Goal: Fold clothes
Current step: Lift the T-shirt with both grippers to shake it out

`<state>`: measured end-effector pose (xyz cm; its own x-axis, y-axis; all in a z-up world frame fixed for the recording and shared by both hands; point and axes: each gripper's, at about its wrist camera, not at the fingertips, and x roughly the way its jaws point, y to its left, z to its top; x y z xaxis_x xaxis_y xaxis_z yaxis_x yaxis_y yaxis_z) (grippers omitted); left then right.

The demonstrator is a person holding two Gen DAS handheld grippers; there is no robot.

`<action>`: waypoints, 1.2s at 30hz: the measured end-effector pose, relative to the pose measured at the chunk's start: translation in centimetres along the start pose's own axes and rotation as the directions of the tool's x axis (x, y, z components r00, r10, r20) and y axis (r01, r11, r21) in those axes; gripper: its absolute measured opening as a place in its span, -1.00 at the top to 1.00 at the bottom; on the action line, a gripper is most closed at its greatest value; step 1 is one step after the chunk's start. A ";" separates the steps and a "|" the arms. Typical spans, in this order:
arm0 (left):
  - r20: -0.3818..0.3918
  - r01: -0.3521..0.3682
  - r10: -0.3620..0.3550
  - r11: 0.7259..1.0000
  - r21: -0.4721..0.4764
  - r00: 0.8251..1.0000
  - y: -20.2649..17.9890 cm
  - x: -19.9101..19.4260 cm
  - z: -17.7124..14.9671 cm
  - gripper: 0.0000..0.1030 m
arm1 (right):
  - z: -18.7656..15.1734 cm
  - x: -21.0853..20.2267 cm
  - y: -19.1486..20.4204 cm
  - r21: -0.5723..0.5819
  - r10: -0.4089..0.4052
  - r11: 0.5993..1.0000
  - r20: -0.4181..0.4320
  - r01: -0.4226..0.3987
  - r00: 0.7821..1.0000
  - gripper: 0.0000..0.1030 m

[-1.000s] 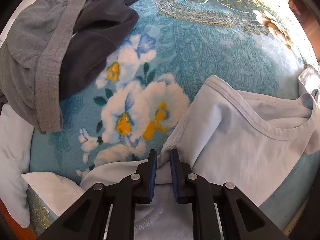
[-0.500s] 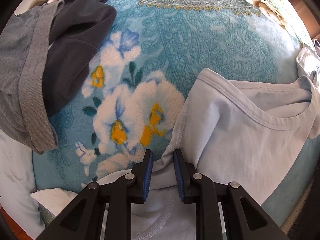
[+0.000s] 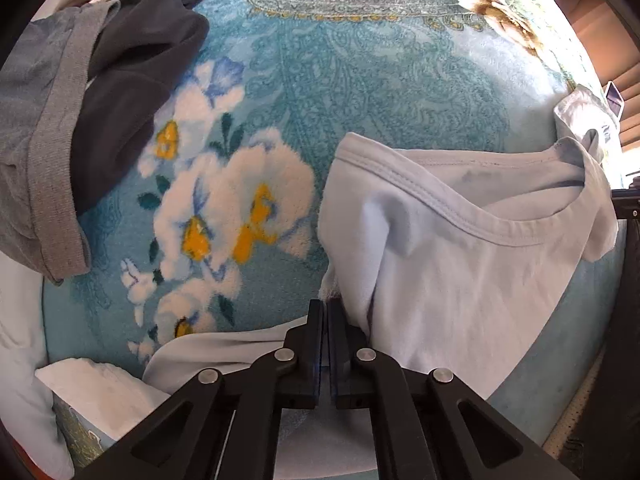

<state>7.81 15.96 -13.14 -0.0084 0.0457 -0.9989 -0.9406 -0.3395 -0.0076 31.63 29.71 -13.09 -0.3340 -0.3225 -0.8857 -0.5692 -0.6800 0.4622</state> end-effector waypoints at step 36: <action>0.775 -0.125 0.580 0.814 -0.568 0.252 0.8 -43.5 -13.0 0.97 | 4.9 -34.6 16.5 -0.344 0.129 0.894 0.813 0.288 0.568 0.94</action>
<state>11.88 1.48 29.67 -0.8104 0.5426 -0.2210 -0.5712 -0.8156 0.0922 30.14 32.83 25.37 -0.8739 0.2638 -0.4084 -0.3468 -0.9269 0.1433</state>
